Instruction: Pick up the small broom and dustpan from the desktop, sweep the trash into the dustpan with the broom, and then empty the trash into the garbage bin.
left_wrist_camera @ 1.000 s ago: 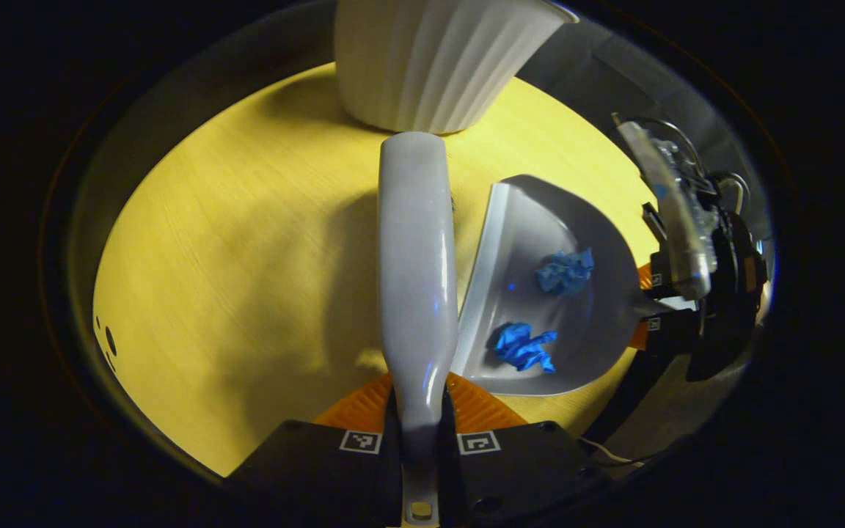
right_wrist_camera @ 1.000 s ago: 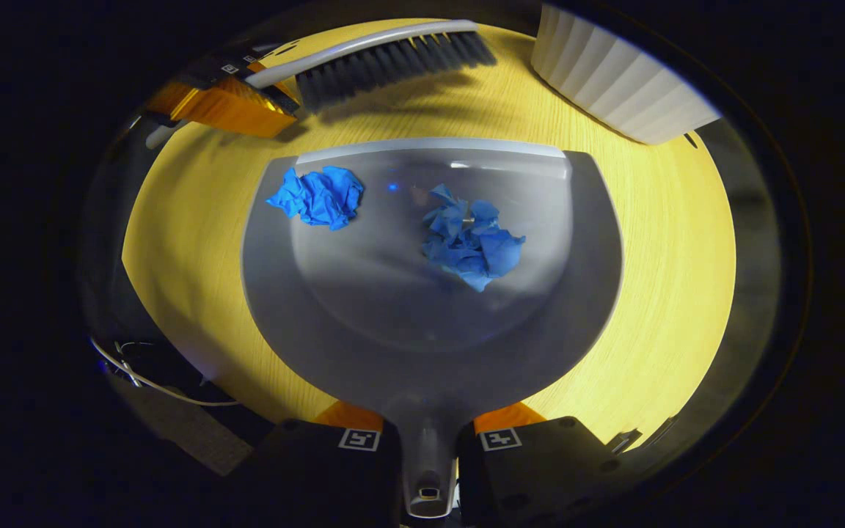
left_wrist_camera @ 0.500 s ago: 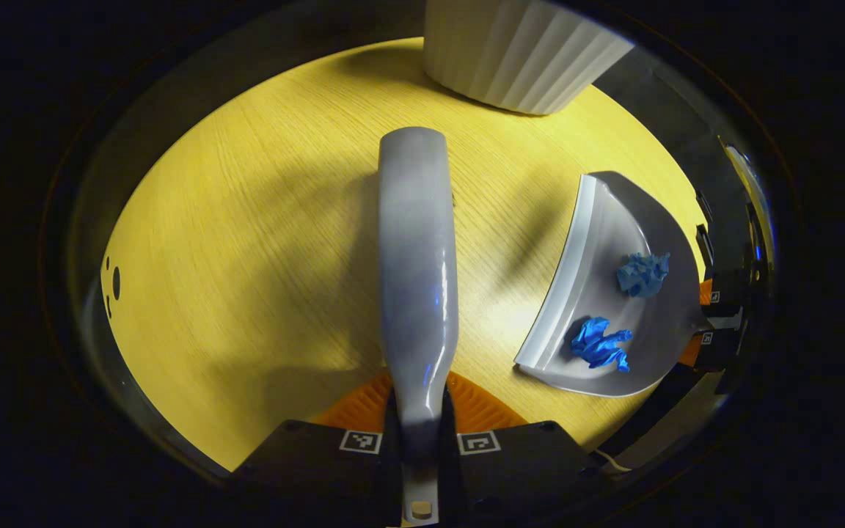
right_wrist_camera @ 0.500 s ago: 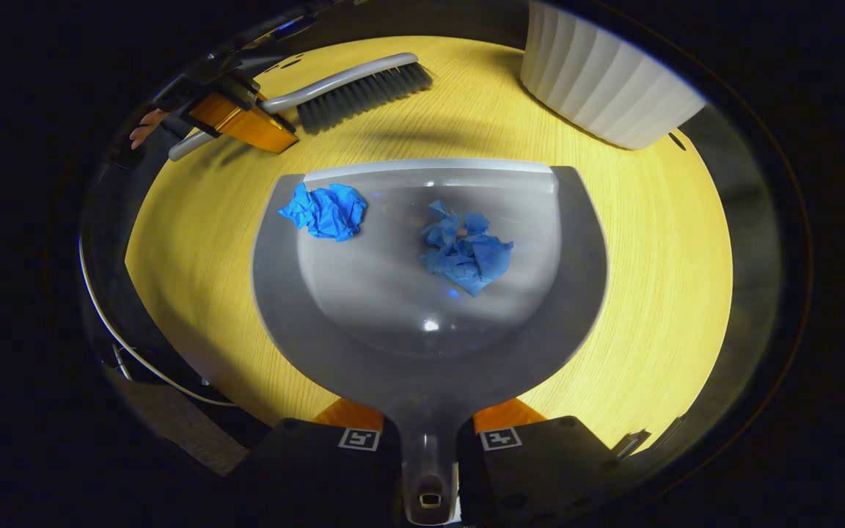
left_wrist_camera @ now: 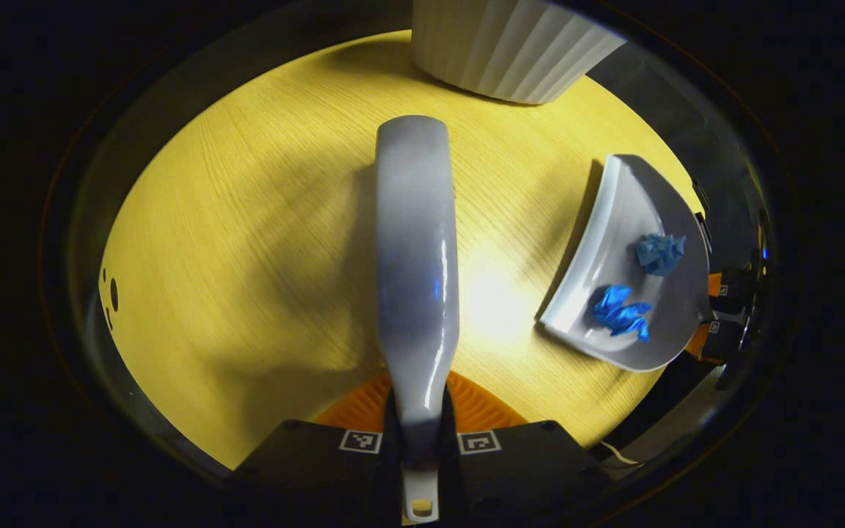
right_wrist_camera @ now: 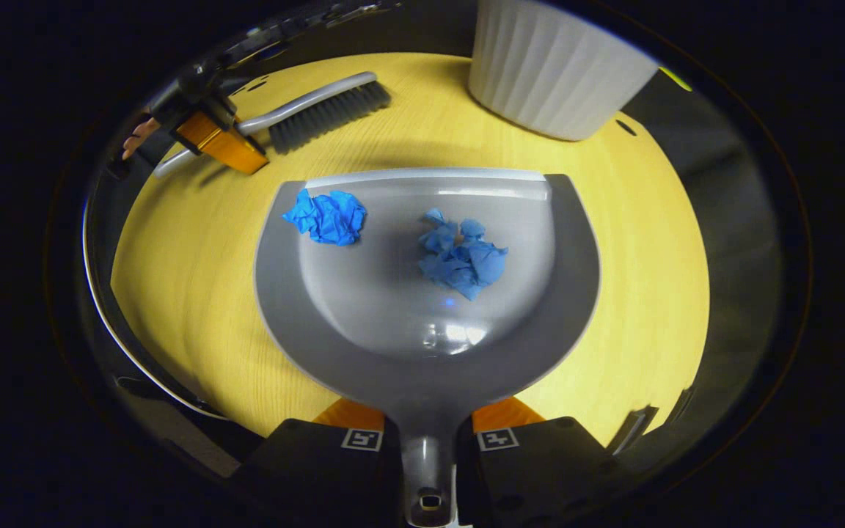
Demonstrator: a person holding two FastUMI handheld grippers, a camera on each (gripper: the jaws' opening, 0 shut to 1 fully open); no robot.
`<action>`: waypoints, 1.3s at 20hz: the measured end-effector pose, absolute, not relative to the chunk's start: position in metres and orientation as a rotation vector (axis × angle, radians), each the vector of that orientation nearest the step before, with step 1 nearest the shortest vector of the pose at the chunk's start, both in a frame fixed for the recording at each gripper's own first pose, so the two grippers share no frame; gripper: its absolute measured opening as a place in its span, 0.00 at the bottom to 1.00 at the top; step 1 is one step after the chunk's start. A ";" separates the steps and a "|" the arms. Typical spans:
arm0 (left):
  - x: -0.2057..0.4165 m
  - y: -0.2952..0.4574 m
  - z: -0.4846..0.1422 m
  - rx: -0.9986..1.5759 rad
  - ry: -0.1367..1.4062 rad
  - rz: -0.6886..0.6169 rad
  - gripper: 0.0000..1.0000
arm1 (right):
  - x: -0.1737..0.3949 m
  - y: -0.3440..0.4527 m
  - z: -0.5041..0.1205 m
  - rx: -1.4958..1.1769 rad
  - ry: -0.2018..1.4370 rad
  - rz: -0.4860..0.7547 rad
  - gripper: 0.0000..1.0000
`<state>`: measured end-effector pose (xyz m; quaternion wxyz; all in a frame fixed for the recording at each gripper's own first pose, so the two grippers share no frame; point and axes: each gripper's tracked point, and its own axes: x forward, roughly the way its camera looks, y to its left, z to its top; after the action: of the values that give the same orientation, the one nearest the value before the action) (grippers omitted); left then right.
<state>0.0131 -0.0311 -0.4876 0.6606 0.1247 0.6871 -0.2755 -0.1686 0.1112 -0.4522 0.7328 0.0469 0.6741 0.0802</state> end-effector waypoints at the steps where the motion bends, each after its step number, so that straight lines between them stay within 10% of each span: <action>1: 0.014 -0.031 -0.488 0.281 1.552 -0.626 0.23 | -0.166 0.105 -0.444 0.122 1.470 0.158 0.31; 15: 0.017 -0.030 -0.492 0.316 1.531 -0.668 0.23 | -0.042 -0.135 -0.305 0.239 1.302 -0.340 0.31; 26: 0.016 -0.030 -0.488 0.326 1.548 -0.648 0.23 | 0.069 -0.163 -0.268 0.159 1.211 -0.370 0.31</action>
<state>0.0165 -0.0295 -0.4883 0.6564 0.1439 0.6833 -0.2858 0.0688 -0.1628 -0.2683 0.8033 0.0742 0.5651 -0.1727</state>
